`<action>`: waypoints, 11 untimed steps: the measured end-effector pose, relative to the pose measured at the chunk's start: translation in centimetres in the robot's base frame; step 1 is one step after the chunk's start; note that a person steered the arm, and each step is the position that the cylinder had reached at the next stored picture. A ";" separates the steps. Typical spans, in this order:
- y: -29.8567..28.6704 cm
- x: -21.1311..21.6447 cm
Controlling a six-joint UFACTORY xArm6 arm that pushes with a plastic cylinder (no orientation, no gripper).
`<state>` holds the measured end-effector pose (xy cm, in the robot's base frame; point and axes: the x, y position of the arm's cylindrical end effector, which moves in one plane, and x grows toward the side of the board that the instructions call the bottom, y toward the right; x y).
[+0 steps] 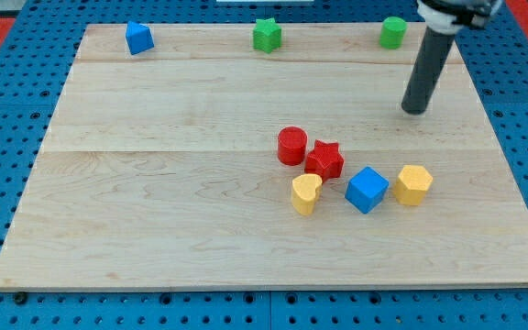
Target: Place the yellow heart at left center of the board
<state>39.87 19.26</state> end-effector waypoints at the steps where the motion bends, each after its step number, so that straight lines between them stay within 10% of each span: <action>1: 3.3 5.7; 3: -7.6 16.8; 11: -33.7 3.8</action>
<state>43.62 -14.48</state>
